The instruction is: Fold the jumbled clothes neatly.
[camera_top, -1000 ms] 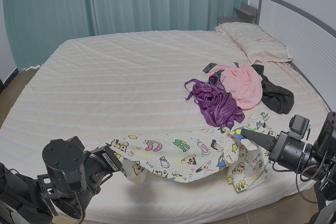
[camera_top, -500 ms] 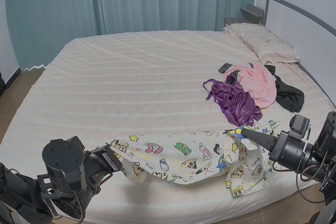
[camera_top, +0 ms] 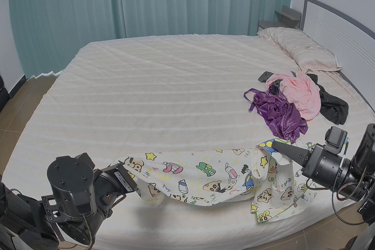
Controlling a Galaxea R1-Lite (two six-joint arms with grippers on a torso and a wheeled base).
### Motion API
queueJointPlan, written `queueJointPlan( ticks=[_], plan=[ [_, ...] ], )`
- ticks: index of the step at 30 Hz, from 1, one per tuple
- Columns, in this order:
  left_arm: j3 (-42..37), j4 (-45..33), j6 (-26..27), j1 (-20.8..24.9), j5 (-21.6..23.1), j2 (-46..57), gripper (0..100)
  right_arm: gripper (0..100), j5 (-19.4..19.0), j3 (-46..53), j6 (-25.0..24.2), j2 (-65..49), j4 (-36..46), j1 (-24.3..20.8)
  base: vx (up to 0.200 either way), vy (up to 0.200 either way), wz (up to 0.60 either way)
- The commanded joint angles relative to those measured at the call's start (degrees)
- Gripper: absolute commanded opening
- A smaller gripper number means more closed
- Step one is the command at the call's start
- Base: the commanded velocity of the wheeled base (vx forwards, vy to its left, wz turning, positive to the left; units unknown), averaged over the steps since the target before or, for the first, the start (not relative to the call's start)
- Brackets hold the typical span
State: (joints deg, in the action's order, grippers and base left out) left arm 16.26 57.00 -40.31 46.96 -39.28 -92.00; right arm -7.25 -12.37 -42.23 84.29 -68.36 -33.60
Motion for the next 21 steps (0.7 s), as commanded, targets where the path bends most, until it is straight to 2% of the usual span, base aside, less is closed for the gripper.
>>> queueJointPlan(
  ticks=[1, 2, 15, 21],
  plan=[
    [0.1, 0.0, -0.1, 0.0, 0.1, 0.1, 0, 0, 0.0, 0.1, 0.0, -0.1, 0.0, 0.4, 0.0, 0.0, 0.0],
    [0.1, 0.0, 0.0, 0.0, 0.1, 0.1, 0, 0, 0.0, 0.1, 0.0, -0.1, 0.0, 0.4, 0.0, 0.0, 0.0],
    [0.0, 0.0, 0.0, 0.6, 0.0, 0.9, 0, 0, 0.0, 0.5, 0.5, -3.3, 0.0, 0.6, -0.2, 0.0, 0.0],
    [0.0, -0.1, 0.8, 1.4, 0.0, 4.3, 0, 0, -0.2, 0.8, 1.6, -7.1, 0.3, 0.8, -0.2, 0.0, 0.0]
  ],
)
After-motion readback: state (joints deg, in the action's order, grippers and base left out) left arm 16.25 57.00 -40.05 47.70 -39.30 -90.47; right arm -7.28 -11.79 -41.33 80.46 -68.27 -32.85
